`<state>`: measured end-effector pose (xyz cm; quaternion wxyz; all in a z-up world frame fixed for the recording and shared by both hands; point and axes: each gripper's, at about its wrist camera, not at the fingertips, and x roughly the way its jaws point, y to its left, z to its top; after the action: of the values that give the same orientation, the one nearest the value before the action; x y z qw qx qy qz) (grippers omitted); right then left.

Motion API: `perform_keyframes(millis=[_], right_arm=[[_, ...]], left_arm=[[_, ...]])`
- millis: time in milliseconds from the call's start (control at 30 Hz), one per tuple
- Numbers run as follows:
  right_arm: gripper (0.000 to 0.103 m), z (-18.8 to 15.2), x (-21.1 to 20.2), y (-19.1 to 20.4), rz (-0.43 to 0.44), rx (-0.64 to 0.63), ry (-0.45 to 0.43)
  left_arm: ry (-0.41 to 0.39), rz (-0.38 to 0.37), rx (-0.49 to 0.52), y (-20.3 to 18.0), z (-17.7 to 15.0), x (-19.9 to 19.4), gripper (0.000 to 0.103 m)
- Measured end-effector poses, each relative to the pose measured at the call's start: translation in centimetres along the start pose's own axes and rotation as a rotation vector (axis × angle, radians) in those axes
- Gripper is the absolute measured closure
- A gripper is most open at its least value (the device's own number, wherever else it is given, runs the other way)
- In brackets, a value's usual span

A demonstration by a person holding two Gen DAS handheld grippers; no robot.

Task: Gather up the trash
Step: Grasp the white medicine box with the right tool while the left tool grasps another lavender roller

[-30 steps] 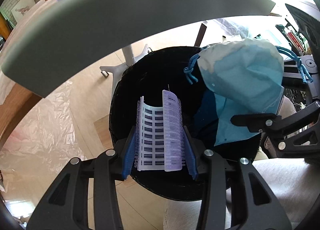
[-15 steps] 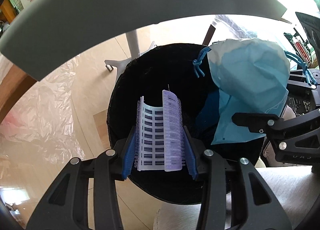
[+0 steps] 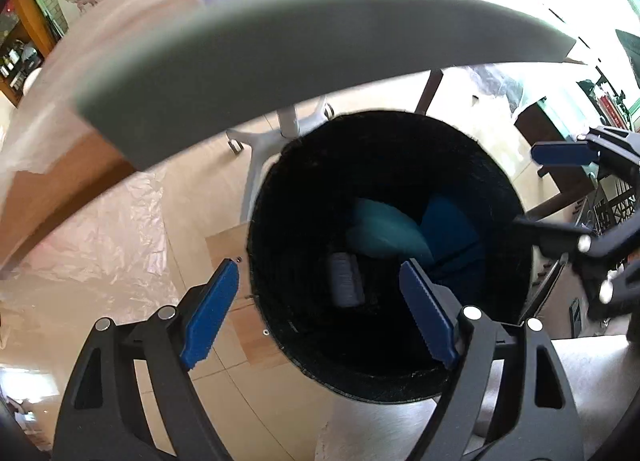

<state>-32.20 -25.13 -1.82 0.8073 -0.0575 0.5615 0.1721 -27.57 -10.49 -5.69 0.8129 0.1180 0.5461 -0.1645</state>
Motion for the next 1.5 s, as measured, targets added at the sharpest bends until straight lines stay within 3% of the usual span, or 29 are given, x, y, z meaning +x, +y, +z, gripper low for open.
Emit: perform_keyframes(millis=[167,267,367,500,700,933,1500], right_arm=[[0.022,0.3,-5.8,-1.7,-0.048,0.025,-0.148],[0.010,1.5,-9.8,-2.1,-0.106,0.008,-0.284],[0.004,3.9,-13.0,-2.8,-0.165,0.001,-0.414],[0.004,8.5,-14.6,-3.5,-0.129,0.028,-0.486],[0.004,14.6,-13.2,-3.5,-0.125,0.018,-0.479],[0.004,18.3,-10.0,-3.3,-0.097,0.050,-0.410],[0.004,22.3,-5.8,-3.5,-0.043,0.107,-0.347]], left_arm=[[-0.132,0.002,-0.010,0.9,0.0,-5.1,0.019],[-0.222,0.019,-0.013,1.3,1.0,-8.2,0.014],[-0.289,0.021,-0.040,1.5,3.0,-10.2,0.007],[-0.306,-0.009,-0.099,1.4,5.9,-10.2,0.007],[-0.277,0.019,-0.141,1.4,7.8,-8.6,0.007],[-0.226,0.038,-0.173,1.0,8.3,-7.1,0.007],[-0.155,0.050,-0.194,1.0,8.7,-4.8,0.007]])
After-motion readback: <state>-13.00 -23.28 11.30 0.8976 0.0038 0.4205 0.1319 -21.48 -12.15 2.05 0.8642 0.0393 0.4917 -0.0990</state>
